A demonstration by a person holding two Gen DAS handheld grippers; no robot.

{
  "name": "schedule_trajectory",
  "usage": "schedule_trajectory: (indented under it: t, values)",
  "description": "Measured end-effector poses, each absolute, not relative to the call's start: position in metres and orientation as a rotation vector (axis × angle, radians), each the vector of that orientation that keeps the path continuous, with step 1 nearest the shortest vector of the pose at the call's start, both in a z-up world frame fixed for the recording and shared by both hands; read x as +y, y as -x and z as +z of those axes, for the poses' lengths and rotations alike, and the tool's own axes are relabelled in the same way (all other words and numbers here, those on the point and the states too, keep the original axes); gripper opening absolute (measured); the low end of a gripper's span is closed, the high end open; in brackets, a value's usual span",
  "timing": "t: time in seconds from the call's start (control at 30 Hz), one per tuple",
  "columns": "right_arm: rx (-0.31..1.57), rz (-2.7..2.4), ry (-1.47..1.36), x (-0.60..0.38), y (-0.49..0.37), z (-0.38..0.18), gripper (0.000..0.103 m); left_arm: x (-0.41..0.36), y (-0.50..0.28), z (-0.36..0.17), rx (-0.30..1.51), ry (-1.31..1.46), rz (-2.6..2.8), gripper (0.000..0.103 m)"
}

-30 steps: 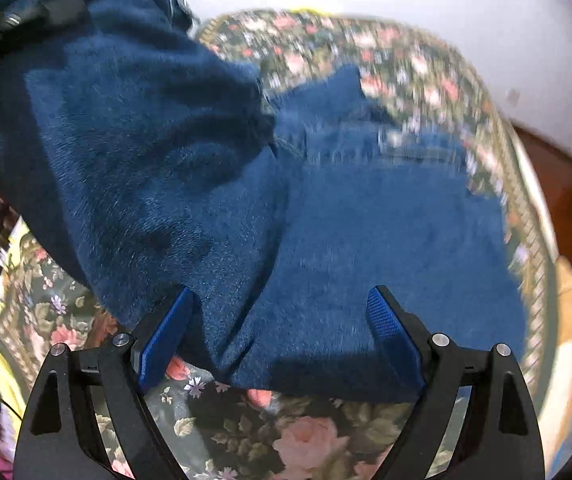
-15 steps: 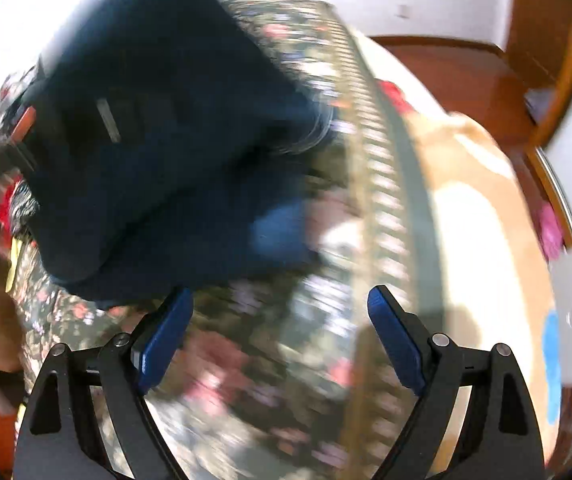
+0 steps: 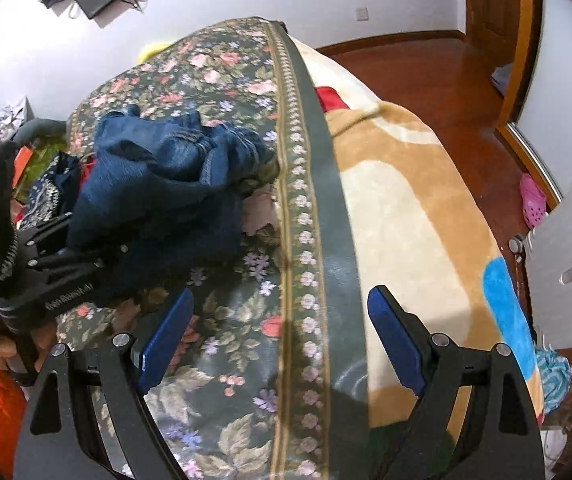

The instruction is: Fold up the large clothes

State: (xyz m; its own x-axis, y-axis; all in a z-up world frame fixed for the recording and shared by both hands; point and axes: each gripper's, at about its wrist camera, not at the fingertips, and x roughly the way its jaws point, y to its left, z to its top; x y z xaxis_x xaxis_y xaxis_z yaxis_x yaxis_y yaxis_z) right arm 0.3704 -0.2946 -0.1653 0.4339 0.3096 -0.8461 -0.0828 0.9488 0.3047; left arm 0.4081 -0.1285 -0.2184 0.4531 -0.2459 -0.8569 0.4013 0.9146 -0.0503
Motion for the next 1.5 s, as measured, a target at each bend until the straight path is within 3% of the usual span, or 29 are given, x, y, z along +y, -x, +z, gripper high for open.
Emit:
schedule_trajectory:
  t: [0.1, 0.13, 0.17, 0.47, 0.6, 0.8, 0.97, 1.07, 1.5]
  values:
    - [1.070, 0.261, -0.197, -0.286, -0.368, -0.157, 0.087, -0.123, -0.400, -0.216, 1.010, -0.181, -0.434, 0.051]
    - [1.058, 0.266, -0.183, -0.283, -0.367, -0.153, 0.087, -0.120, -0.394, -0.214, 1.002, -0.178, -0.440, 0.069]
    - [1.051, 0.272, -0.176, -0.282, -0.366, -0.150, 0.087, -0.117, -0.393, -0.214, 1.027, -0.169, -0.433, 0.081]
    - [1.006, 0.328, -0.196, -0.264, -0.374, -0.132, 0.087, -0.065, -0.354, -0.167, 0.969, -0.043, -0.386, 0.084]
    - [0.976, 0.361, -0.174, -0.246, -0.383, -0.123, 0.087, -0.031, -0.354, -0.150, 0.897, -0.004, -0.259, 0.096]
    - [0.999, 0.427, -0.183, -0.223, -0.403, -0.138, 0.087, 0.000, -0.376, -0.193, 1.043, 0.035, -0.130, 0.097]
    - [1.184, 0.324, -0.222, -0.230, -0.428, -0.203, 0.087, 0.007, -0.369, -0.233, 1.072, 0.108, -0.145, 0.102]
    - [1.204, 0.352, -0.253, -0.244, -0.423, -0.226, 0.094, 0.013, -0.366, -0.243, 1.075, 0.154, -0.165, 0.103]
    - [1.165, 0.314, -0.142, -0.245, -0.416, -0.203, 0.096, 0.021, -0.361, -0.240, 1.100, 0.221, -0.198, 0.103]
